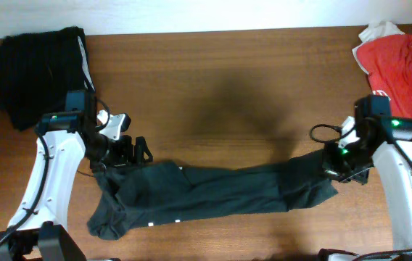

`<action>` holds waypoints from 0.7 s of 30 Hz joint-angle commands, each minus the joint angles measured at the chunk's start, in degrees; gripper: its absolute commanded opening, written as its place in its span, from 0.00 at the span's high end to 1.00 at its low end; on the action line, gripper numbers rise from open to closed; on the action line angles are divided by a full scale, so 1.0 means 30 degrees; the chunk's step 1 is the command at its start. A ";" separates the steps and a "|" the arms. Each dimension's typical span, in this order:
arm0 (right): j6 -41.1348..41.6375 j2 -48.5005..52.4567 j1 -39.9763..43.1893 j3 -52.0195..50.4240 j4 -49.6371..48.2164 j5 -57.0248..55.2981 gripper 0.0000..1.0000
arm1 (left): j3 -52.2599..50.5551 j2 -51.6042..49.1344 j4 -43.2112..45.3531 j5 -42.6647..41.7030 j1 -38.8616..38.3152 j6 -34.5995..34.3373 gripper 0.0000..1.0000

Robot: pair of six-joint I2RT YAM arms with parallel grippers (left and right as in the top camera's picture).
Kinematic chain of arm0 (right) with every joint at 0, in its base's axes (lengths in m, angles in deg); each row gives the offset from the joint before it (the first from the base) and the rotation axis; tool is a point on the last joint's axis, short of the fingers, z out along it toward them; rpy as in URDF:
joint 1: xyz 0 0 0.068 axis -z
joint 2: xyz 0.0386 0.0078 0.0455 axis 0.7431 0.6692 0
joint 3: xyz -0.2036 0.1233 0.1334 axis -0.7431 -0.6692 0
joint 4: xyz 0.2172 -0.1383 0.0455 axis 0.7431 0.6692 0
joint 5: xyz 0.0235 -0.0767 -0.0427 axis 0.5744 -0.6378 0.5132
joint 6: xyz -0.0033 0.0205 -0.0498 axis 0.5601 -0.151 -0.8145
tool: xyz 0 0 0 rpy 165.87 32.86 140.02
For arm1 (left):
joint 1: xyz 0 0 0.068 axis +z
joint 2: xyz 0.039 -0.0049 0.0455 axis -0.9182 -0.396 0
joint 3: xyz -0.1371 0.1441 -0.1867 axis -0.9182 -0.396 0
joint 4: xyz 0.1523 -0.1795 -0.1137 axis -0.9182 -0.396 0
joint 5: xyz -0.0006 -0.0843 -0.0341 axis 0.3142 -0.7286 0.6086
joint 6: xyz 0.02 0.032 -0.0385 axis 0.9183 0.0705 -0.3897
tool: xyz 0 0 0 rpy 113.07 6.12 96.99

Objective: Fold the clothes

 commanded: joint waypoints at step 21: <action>0.1639 0.3650 -1.3493 0.1989 -0.1792 0.1282 0.04 | 0.0262 0.0328 0.0474 0.3490 -0.0036 -0.3468 0.01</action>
